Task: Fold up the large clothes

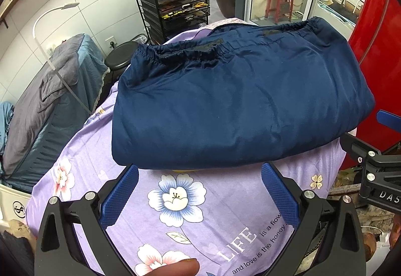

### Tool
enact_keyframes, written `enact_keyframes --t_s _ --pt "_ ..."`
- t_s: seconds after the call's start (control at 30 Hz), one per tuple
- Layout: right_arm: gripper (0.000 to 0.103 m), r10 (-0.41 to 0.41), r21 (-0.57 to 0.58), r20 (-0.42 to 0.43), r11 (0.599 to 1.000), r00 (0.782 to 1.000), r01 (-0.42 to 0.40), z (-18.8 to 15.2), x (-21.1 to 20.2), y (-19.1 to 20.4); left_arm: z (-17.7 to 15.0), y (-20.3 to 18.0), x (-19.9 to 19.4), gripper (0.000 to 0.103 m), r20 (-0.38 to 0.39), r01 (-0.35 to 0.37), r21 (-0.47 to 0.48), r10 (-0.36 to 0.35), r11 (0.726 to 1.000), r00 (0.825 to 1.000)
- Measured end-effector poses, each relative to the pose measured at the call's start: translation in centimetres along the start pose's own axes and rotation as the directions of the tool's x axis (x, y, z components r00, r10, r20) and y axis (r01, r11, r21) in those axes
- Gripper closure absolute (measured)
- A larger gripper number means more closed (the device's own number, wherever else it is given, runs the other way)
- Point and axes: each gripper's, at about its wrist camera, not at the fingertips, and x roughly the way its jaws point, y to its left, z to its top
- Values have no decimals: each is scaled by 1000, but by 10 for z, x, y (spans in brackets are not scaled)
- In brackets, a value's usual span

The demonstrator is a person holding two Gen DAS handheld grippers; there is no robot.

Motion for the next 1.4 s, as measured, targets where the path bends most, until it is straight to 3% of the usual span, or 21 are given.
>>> enact_keyframes --t_s 1.1,1.4 --pt "11 3 -11 -4 1000 1000 -3 3 3 0 -2 0 0 7 3 -10 7 10 1000 1000" --pt "11 5 -15 -7 1000 1000 -5 4 5 0 -8 -2 -3 6 55 0 32 -2 999 998"
